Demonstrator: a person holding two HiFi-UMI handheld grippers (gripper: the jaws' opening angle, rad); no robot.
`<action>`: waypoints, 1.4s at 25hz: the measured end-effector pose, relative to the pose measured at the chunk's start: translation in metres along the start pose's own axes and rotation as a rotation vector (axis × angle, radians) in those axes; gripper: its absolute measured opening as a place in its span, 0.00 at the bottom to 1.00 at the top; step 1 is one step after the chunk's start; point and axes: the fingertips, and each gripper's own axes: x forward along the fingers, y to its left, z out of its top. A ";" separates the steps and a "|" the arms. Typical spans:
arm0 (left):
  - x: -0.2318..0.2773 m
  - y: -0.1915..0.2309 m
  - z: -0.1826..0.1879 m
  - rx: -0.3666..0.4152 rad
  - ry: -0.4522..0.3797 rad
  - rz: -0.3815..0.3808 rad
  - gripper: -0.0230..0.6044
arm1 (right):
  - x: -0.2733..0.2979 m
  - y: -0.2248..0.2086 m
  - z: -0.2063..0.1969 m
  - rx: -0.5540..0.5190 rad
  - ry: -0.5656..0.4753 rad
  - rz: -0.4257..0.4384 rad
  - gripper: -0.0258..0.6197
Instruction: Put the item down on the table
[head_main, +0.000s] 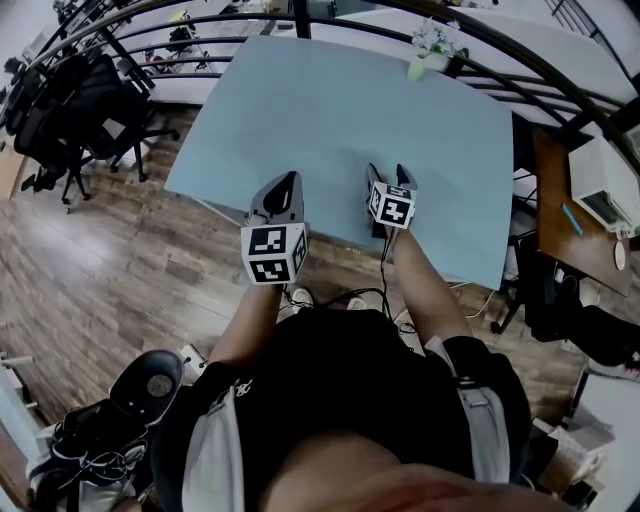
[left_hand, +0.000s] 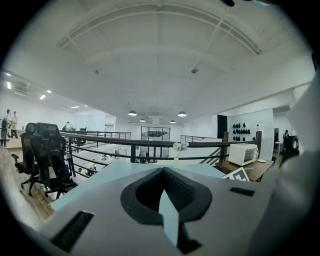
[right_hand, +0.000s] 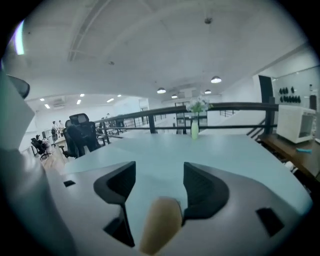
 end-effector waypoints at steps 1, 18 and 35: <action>0.001 -0.004 0.002 0.003 -0.005 -0.009 0.05 | -0.008 0.001 0.015 -0.018 -0.052 0.001 0.49; 0.022 -0.063 0.025 0.034 -0.056 -0.138 0.05 | -0.183 -0.016 0.176 0.009 -0.571 -0.031 0.04; 0.024 -0.089 0.030 0.060 -0.061 -0.207 0.05 | -0.229 -0.023 0.166 -0.007 -0.556 -0.083 0.04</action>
